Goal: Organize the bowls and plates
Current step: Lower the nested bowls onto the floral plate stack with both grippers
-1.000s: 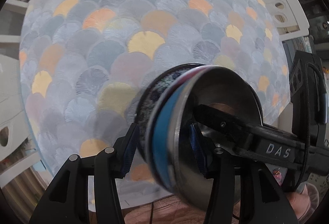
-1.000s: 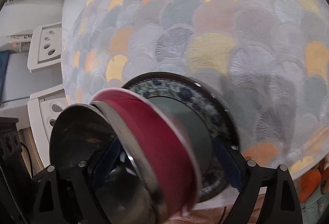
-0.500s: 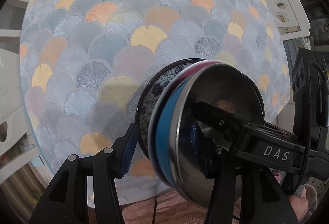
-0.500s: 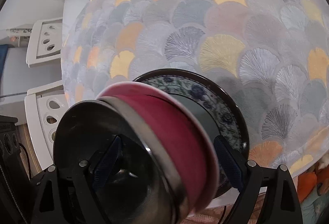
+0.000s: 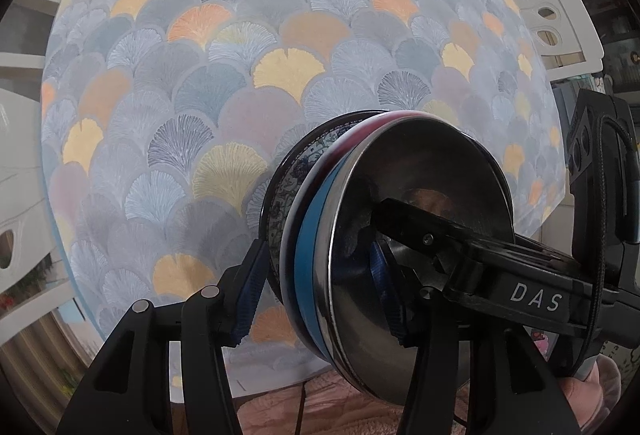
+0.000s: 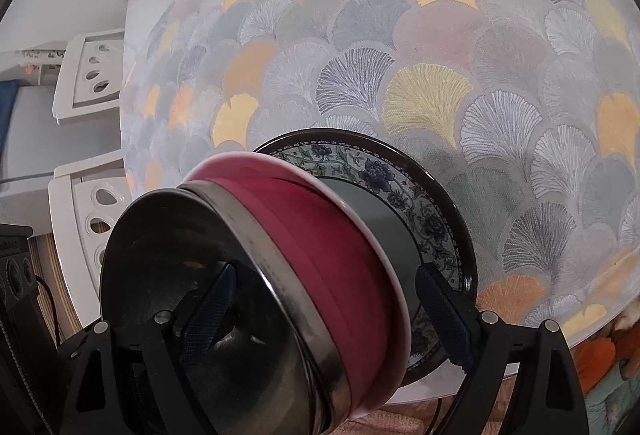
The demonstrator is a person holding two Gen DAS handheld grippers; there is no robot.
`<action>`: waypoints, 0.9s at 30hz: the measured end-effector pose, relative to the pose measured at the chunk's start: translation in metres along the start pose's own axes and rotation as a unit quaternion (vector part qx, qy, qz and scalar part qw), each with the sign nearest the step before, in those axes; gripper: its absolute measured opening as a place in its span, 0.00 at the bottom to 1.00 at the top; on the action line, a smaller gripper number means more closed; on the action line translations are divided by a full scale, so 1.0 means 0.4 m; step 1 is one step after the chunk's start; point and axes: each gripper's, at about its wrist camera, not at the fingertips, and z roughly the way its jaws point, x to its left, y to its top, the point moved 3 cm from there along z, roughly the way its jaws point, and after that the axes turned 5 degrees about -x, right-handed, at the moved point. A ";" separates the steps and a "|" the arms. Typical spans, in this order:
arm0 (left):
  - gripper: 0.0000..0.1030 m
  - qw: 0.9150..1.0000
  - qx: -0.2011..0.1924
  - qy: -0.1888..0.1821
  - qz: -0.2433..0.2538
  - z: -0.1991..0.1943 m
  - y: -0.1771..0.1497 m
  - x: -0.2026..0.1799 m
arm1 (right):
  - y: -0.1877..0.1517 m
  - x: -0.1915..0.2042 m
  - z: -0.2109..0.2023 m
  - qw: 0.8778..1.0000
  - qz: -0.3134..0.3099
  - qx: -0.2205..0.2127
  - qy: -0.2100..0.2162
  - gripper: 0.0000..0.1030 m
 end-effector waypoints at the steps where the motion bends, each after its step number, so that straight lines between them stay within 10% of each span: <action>1: 0.49 1.000 0.000 -0.001 -0.001 -0.001 -0.002 0.001 | -0.001 0.002 0.001 1.000 -0.003 0.000 -0.001 0.87; 27: 0.53 0.999 -0.023 0.018 -0.036 -0.025 -0.020 0.004 | -0.002 -0.021 -0.030 0.999 -0.029 0.005 0.016 0.83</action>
